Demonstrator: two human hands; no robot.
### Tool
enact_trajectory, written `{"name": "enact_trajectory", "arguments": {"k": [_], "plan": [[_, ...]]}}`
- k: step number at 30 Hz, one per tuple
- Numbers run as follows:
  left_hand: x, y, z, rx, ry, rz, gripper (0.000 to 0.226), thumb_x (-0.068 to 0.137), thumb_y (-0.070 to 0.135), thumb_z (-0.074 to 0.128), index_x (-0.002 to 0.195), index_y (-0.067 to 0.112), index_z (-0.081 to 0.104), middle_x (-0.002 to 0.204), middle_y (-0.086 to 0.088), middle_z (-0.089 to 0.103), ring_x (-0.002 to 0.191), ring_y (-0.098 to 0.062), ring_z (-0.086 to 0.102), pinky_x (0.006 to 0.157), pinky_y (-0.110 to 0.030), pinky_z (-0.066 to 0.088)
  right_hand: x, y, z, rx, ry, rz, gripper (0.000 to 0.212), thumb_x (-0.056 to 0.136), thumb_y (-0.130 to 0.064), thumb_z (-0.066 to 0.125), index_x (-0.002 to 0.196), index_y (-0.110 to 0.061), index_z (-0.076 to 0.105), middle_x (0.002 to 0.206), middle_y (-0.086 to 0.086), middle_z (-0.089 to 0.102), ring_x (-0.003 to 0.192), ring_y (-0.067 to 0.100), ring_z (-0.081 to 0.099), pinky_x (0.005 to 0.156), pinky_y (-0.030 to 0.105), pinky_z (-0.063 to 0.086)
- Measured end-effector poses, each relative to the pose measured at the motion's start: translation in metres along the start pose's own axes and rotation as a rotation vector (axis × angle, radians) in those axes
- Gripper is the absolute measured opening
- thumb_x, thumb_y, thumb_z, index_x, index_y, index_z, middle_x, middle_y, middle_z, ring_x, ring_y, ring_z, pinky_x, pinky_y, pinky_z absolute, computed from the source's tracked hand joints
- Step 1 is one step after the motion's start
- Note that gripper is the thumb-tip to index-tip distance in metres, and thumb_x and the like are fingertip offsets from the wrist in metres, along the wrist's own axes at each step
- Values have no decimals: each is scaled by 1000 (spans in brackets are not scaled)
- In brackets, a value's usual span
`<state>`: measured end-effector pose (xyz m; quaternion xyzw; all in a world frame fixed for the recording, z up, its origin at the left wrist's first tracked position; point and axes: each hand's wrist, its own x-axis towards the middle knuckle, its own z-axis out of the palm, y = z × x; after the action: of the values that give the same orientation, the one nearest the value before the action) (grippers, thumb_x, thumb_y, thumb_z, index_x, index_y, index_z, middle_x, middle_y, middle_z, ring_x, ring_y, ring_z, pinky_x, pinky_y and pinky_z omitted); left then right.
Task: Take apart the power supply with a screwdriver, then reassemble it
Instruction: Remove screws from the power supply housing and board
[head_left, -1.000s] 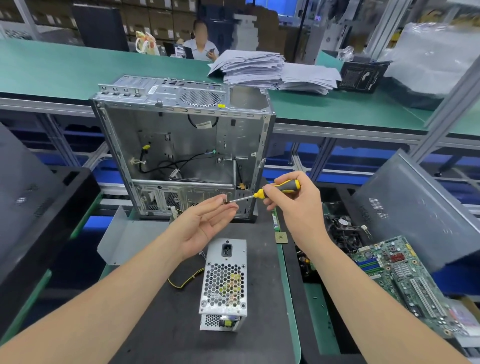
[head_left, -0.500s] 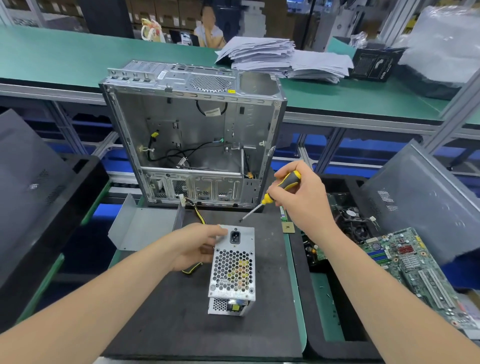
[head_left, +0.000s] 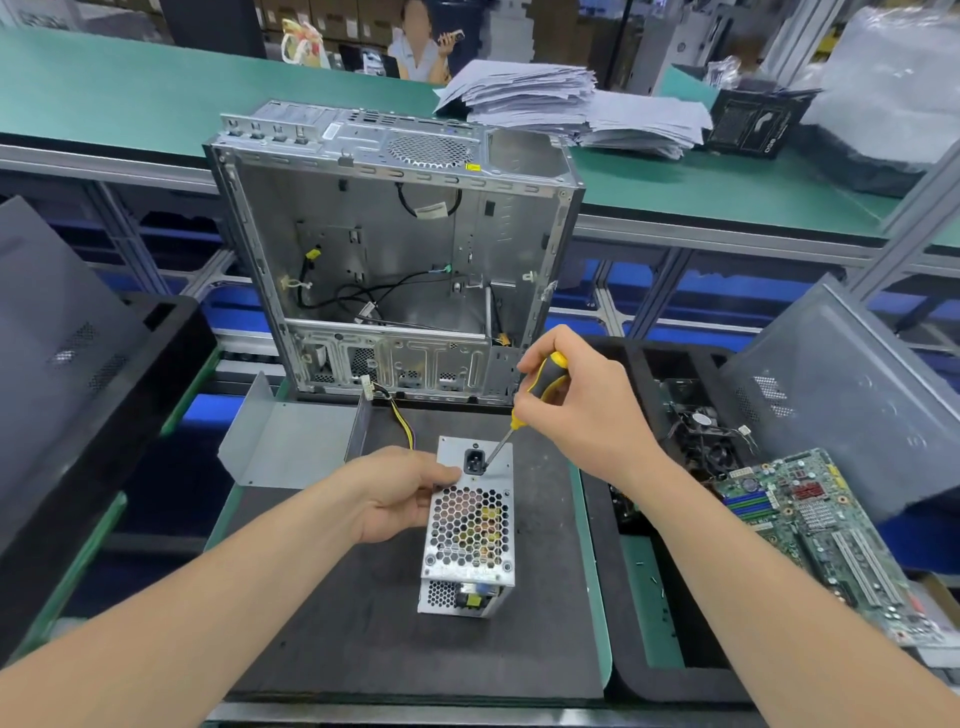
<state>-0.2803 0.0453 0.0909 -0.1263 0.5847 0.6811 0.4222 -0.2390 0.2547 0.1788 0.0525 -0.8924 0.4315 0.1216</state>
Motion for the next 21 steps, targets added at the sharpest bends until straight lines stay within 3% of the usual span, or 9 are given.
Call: {"name": "enact_trajectory", "arguments": {"k": [5,10,13,21], "plan": [[-1,-1,0,5,-5,18,20,101,-5,58,118,-8,67,116,-25,74,101,-30,71,90,-44,60,-1,-1,5,-11,-20,-11,28,82,-8,73,96,-26,58,76,-5,70,61,8,63,60,18,52],[-1,-1,0,8,-8,13,17,101,-5,57,114,-6,68,116,-25,74,98,-28,72,83,-41,62,-1,-2,8,-12,-38,-19,28,81,-11,72,97,-28,56,77,-4,71,63,13,65,60,25,54],[-1,-1,0,4,3,14,20,100,-6,58,118,-8,67,121,-27,71,105,-31,69,88,-43,60,-1,-2,9,-12,-41,-22,28,82,-11,72,97,-29,56,76,-4,70,63,13,64,59,22,53],[-3,0,1,-6,-1,1,16,101,-5,57,114,-6,67,117,-26,73,105,-32,70,87,-44,60,0,-1,11,-18,-54,-25,30,82,-11,73,97,-31,56,78,-4,70,66,14,65,60,22,54]]}}
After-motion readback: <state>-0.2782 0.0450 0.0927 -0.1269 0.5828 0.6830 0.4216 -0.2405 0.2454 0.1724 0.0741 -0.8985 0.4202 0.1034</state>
